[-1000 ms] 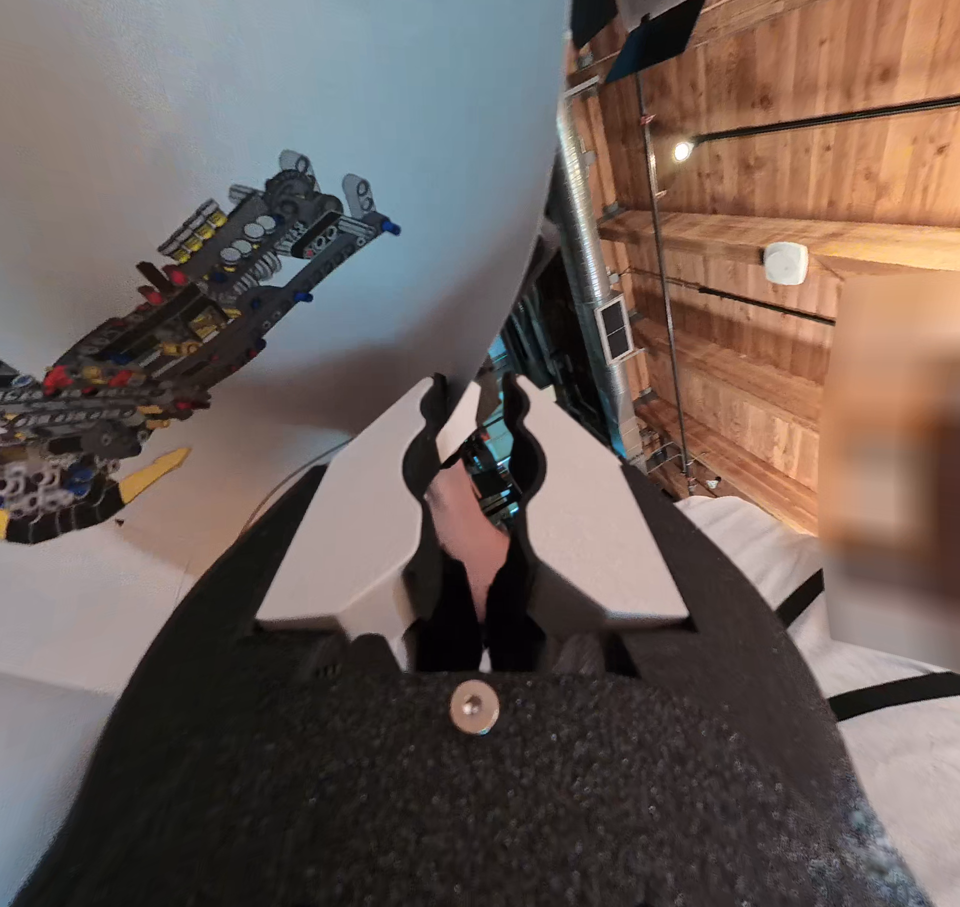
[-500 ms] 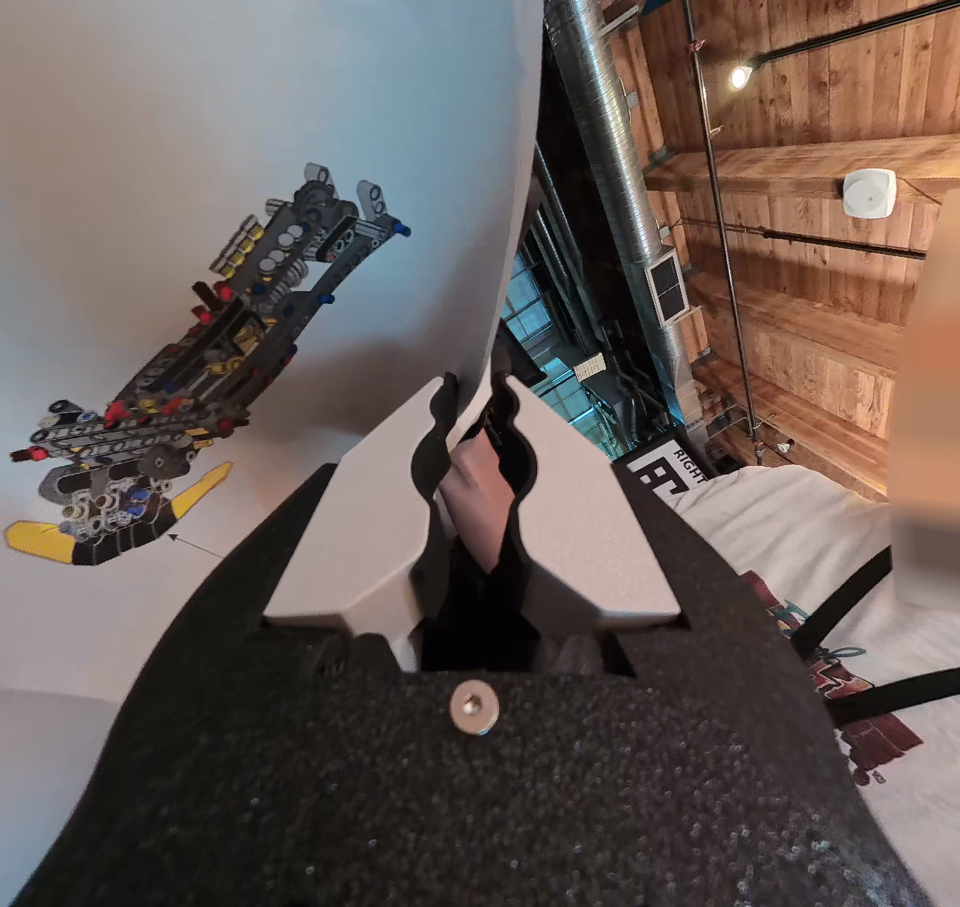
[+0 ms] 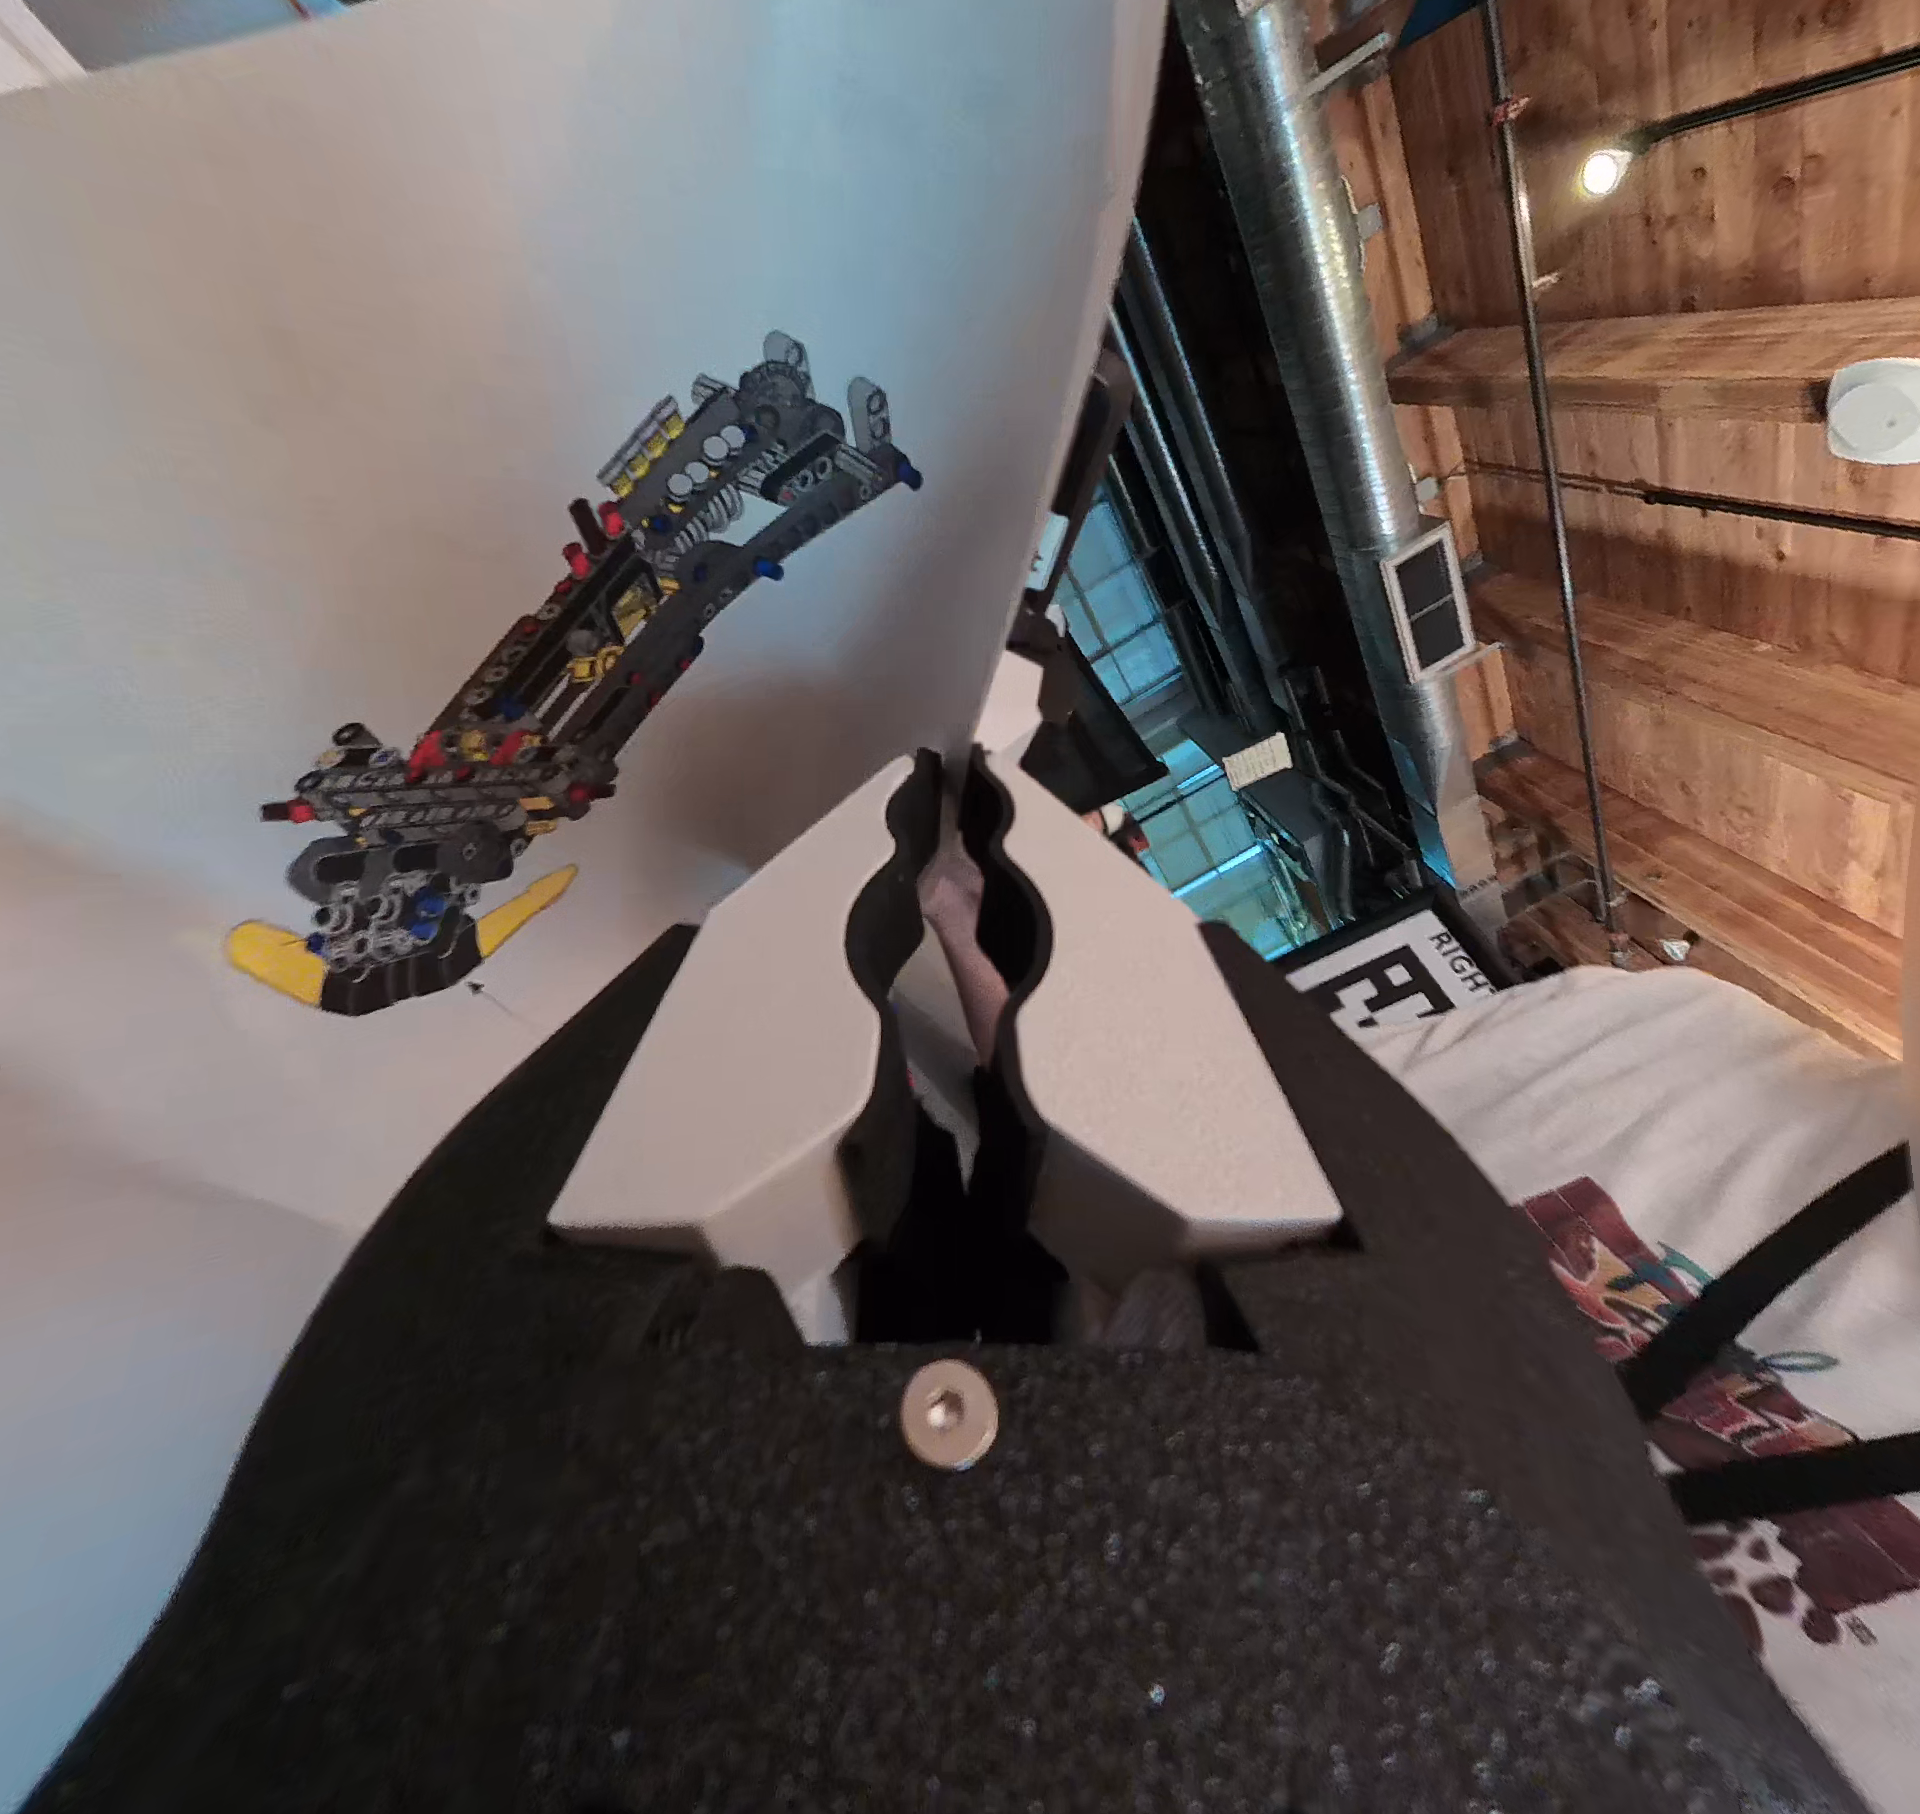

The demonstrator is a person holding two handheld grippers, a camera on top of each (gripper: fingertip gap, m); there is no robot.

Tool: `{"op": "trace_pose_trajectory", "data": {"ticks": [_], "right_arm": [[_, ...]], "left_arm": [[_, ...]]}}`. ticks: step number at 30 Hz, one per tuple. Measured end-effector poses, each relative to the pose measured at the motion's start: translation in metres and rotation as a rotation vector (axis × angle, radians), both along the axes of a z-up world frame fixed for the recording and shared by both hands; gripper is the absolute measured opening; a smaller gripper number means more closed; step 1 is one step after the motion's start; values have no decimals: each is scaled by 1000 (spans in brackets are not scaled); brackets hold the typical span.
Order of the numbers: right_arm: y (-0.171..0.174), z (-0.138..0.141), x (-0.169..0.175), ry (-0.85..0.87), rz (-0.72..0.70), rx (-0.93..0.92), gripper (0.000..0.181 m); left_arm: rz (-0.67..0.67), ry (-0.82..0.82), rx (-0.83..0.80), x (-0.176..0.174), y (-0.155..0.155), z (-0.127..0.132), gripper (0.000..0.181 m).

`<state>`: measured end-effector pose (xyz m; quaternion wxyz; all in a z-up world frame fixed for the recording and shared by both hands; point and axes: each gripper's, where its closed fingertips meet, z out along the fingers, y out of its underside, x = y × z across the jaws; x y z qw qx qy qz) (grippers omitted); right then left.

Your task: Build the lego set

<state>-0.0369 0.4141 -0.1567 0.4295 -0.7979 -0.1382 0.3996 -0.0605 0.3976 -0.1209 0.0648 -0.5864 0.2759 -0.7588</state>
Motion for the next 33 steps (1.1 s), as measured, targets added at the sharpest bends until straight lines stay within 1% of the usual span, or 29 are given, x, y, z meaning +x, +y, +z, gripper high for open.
{"op": "trace_pose_trajectory", "data": {"ticks": [1, 3, 4, 9, 11, 14, 15, 16, 19, 21, 23, 25, 26, 28, 29, 30, 31, 32, 33], "right_arm": [[0, 0, 3, 10, -8, -7, 70], [-6, 4, 4, 71, 19, -33, 103], [-9, 4, 3, 101, 33, -55, 115], [-3, -12, 4, 83, -16, -138, 113], [-1, -15, 8, 71, -31, -148, 112], [0, -17, 16, 63, -51, -153, 101], [1, -20, 21, 50, -70, -155, 96], [1, -21, 23, 56, -77, -162, 94], [1, -21, 28, 99, -87, -175, 87], [1, -21, 34, 102, -98, -186, 85], [0, -15, 50, 100, -148, -175, 83], [-3, -3, 75, 43, -229, -136, 83], [-5, 2, 88, -13, -283, -109, 86], [-12, 8, 112, -183, -375, -76, 87], [-14, 13, 116, -259, -396, -48, 86], [-15, 19, 114, -314, -398, -14, 83], [-16, 22, 104, -345, -372, 18, 79], [-16, 19, 91, -371, -324, 30, 75], [-15, 9, 81, -408, -280, 14, 75]], "left_arm": [[11, 6, -6, 0, 2, -2, 1], [16, -10, -45, 0, 4, -1, 0], [17, -12, -55, 2, 5, -2, 0], [-28, -30, -79, 18, -8, -2, 2], [-28, -29, -86, 24, -10, -3, 2], [-11, -30, -105, 28, -7, -4, 3], [-11, -34, -113, 29, -7, -4, 7], [-10, -33, -119, 29, -6, -4, 10], [-1, -15, -113, 29, -5, -9, 9], [21, 12, -92, 29, -2, -14, 1], [36, 29, -75, 27, -1, -17, 0], [40, 24, -84, 26, 0, -15, 0], [42, 24, -84, 25, 1, -15, 0], [46, 27, -91, 23, 2, -14, 0], [53, 35, -96, 21, 2, -14, 0], [62, 53, -101, 16, 3, -16, 0], [75, 76, -102, 9, 4, -17, 0], [90, 97, -98, -1, 4, -18, 0], [106, 121, -91, -15, 5, -20, 0]]}}
